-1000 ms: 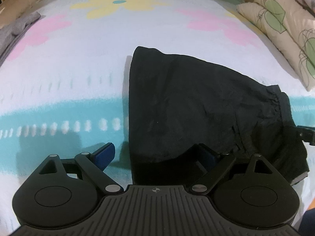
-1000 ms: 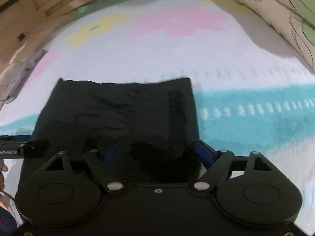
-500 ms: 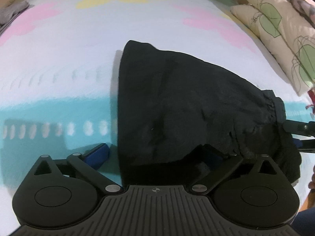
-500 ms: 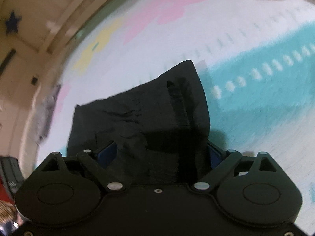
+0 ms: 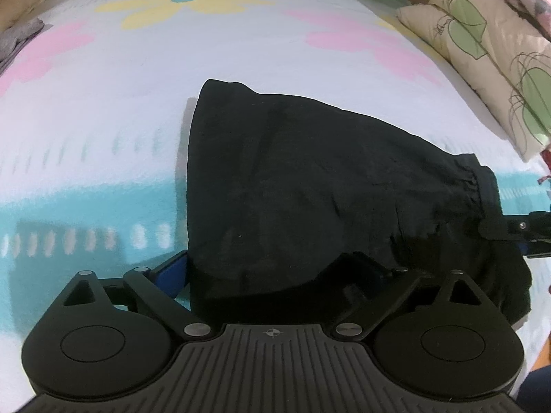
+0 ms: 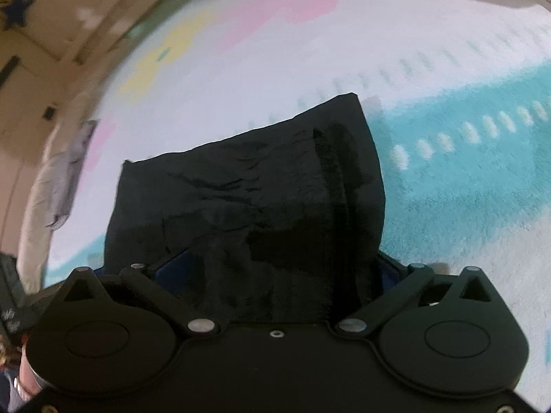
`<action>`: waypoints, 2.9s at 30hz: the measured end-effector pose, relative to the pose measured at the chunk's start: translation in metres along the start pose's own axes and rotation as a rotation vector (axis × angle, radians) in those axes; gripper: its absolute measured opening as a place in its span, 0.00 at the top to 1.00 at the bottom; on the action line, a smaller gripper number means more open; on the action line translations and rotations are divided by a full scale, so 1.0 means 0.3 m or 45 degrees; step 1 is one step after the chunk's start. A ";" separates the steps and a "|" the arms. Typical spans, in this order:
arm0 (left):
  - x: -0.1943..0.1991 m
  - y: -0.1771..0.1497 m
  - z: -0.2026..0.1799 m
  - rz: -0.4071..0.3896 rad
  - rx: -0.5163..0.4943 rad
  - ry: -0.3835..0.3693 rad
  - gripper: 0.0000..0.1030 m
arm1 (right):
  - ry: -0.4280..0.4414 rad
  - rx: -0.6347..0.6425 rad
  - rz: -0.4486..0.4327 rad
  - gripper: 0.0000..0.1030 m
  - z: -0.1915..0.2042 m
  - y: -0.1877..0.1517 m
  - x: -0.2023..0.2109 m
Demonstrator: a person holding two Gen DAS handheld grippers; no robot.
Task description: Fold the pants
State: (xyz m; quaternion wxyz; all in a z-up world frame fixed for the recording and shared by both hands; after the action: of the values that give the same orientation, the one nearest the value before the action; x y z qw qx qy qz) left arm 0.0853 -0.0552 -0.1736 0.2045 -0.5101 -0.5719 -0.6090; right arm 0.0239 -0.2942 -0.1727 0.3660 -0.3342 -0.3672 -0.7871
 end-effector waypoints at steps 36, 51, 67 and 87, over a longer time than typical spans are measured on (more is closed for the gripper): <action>0.024 0.009 -0.003 -0.017 0.023 0.000 0.41 | -0.161 0.172 0.063 0.06 0.066 -0.026 -0.073; 0.116 0.028 -0.065 -0.177 -0.120 0.098 0.83 | -0.092 0.116 -0.006 0.72 0.036 0.010 -0.001; 0.301 0.313 0.098 -0.442 -0.024 0.308 0.92 | 0.039 0.288 -0.174 0.75 0.409 0.202 0.010; 0.079 0.251 0.424 -0.217 0.254 0.534 0.59 | -0.262 0.457 -0.115 0.08 0.348 0.279 -0.404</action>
State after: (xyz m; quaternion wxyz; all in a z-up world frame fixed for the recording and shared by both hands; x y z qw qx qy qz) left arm 0.1878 0.0483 -0.1388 0.3159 -0.2996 -0.6152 -0.6572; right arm 0.1813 -0.2070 -0.1883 0.3445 -0.3253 -0.5516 -0.6865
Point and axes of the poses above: each gripper's, at about its wrist camera, not at the fingertips, and x roughly against the way its jaws point, z to its left, y to its top, the point moved 10 cm from there along -x, roughly the way its jaws point, and after that the axes turned 1 degree about x, right-handed, at the moved point
